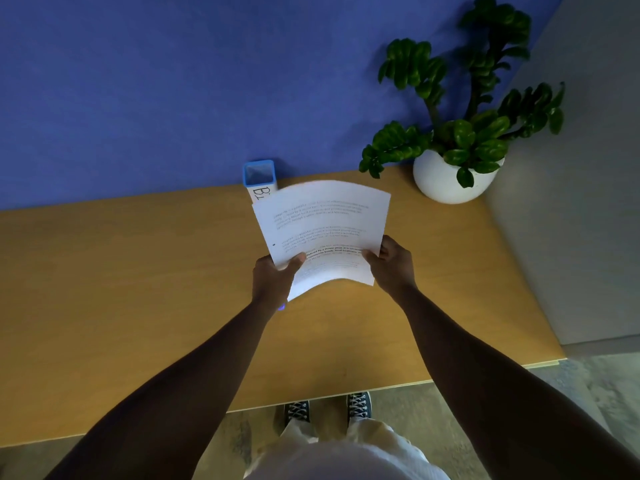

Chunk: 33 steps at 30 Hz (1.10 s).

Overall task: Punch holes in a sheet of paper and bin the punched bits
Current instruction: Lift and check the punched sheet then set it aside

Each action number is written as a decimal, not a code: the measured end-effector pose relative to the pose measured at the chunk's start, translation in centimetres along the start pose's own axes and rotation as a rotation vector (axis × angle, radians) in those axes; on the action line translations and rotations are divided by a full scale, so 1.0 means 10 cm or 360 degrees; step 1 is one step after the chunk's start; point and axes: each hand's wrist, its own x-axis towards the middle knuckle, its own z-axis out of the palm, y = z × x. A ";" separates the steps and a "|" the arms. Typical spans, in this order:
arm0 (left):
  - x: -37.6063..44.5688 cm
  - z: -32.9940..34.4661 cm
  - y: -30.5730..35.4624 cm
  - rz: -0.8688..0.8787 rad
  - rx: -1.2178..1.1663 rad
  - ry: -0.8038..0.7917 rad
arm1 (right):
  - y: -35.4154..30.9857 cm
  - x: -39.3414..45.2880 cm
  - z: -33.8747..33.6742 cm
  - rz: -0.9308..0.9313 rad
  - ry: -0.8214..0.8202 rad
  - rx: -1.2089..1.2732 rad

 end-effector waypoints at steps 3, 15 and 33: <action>0.05 -0.02 0.01 -0.0027 -0.0102 0.0007 | -0.08 0.05 0.01 -0.0064 -0.0050 -0.0022; 0.12 -0.02 -0.01 -0.0420 -0.0293 -0.0040 | -0.11 0.19 0.05 0.0035 -0.0205 -0.0145; 0.64 0.49 0.03 -0.0583 0.0102 -0.0233 | 0.39 0.54 -0.19 0.0431 0.0020 -0.0180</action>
